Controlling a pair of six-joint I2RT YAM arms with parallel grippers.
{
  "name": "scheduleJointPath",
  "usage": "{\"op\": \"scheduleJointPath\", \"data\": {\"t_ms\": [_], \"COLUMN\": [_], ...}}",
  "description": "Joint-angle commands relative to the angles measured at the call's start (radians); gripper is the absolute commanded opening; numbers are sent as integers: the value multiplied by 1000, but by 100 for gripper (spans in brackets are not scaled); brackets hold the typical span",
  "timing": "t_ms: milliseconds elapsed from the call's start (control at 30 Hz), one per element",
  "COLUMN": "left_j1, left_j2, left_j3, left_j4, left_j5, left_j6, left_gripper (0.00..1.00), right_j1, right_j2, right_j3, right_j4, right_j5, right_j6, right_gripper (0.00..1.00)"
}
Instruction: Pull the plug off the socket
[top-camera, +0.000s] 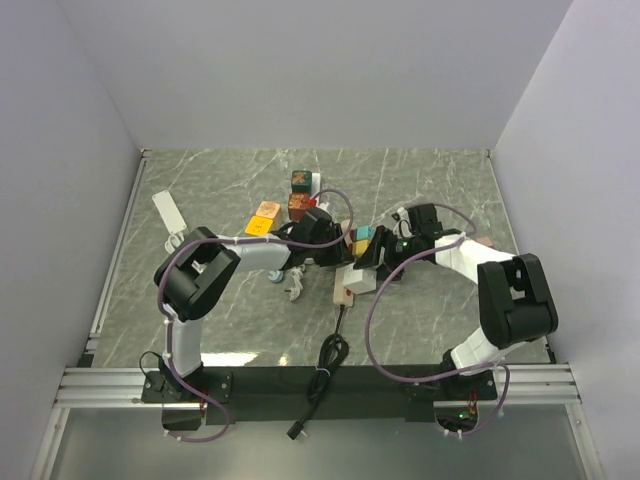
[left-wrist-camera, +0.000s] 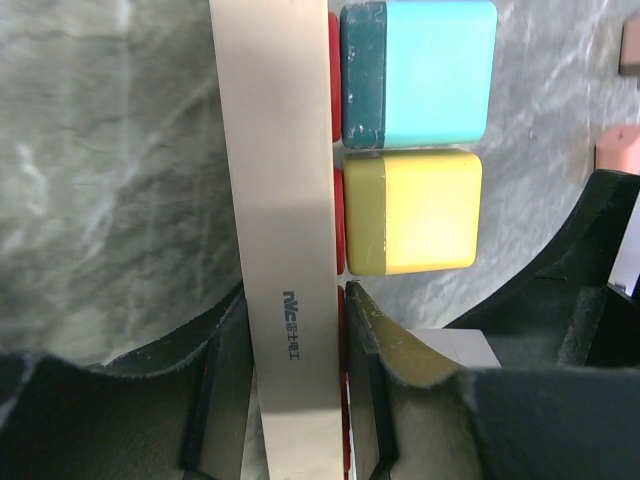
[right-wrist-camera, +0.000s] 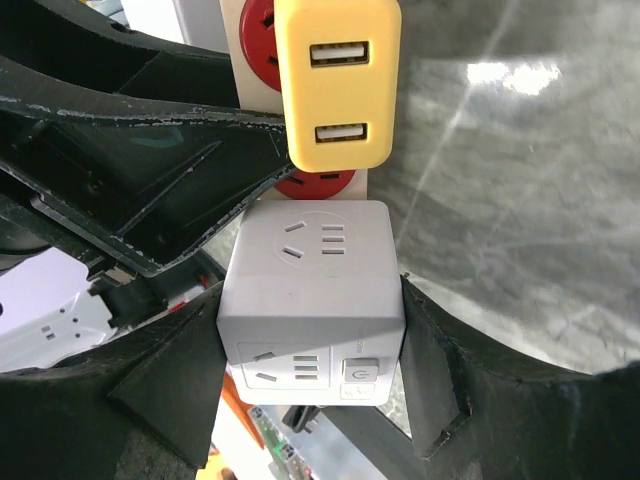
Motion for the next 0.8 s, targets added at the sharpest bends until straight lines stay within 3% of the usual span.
{"op": "scheduleJointPath", "data": {"t_ms": [0,200,333,533,767], "left_j1": [6,-11,-11,-10,-8], "left_j2": [-5,3,-3,9,72], "left_j3": [-75,-87,-101,-81,9], "left_j4": [-210,-211,-218,-227,-251], "left_j5": [-89,-92,-107,-127,-114], "left_j6": [83,83,88,93,111], "left_gripper": [0,0,0,0,0], "right_j1": [-68,-126,-131,-117,-72], "right_j2": [26,-8,-144,-395,-482], "right_j3": [80,104,89,-130,-265], "right_j4": [45,39,8,19,-37], "right_j5": [79,165,216,203,158], "right_j6": [14,20,14,81,26], "right_gripper": [0,0,0,0,0]}}
